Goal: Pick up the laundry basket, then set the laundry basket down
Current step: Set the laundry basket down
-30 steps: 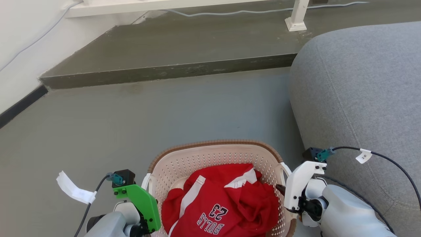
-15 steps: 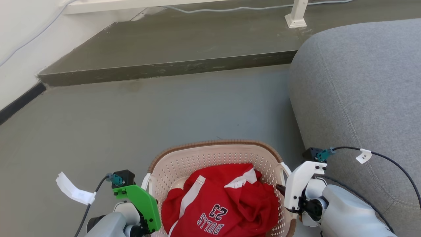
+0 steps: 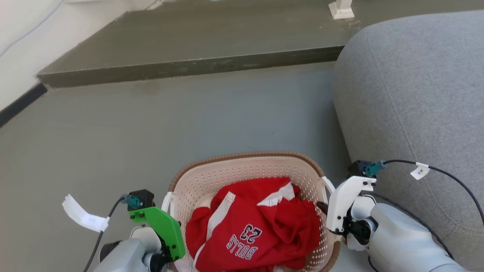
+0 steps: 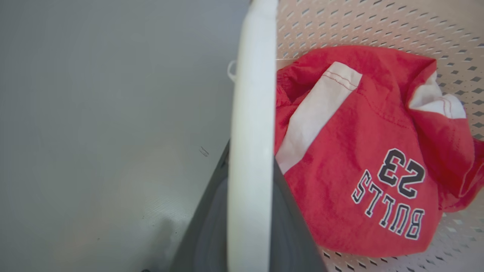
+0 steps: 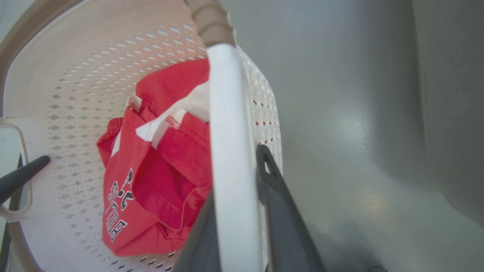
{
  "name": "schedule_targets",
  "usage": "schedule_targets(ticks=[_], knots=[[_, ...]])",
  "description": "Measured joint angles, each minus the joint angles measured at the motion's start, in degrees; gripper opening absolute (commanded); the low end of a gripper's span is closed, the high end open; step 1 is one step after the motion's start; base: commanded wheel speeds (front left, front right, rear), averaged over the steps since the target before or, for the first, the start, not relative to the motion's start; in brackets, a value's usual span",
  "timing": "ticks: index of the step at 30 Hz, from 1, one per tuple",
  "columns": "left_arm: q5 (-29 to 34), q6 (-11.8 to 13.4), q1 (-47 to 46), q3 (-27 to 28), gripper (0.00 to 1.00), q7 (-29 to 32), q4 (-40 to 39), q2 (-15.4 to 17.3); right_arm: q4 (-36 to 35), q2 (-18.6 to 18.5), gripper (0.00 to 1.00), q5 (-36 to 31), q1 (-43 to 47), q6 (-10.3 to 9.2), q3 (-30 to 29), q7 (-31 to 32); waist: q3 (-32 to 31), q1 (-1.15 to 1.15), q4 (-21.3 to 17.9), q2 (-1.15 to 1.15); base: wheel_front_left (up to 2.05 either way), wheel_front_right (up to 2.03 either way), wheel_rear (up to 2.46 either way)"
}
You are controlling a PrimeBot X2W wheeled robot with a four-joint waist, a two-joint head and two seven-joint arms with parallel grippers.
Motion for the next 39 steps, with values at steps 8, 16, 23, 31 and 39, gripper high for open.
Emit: schedule_targets(ticks=[8, 16, 23, 31, 39], knots=[[0.0, 0.69, -2.75, -0.14, 0.0, -1.65, -0.56, 0.07, -1.04, -0.68, 0.0, 0.0, -2.04, 0.0, 0.46, -1.85, 3.57, 0.0, -0.06, 0.0, 0.0, 0.0, 0.0], [0.08, 1.44, -6.75, -0.16, 0.0, -4.43, -0.85, 0.09, -3.19, -2.0, 0.0, -0.02, -5.75, 0.0, 1.23, -3.86, 9.12, 0.0, -0.21, 0.0, 0.0, 0.0, 0.0], [0.62, 1.51, -10.24, -0.12, 0.0, -6.68, -1.01, 0.07, -4.69, -3.13, 0.0, -0.37, -8.3, 0.0, 1.26, -6.59, 13.99, 0.0, -0.29, 0.0, 0.0, 0.0, 0.0], [1.87, 1.97, -14.75, -0.1, 0.0, -9.28, -1.0, 0.01, -5.84, -3.97, 0.0, -0.37, -11.83, 0.0, 1.08, -9.67, 20.09, 0.01, -0.22, 0.0, 0.0, 0.0, 0.0], [3.12, 2.44, -19.24, -0.03, 0.0, -12.23, -1.0, -0.03, -6.97, -5.05, 0.0, -0.34, -15.39, 0.01, 0.9, -12.27, 26.31, 0.01, -0.06, 0.0, 0.0, 0.0, 0.0]])
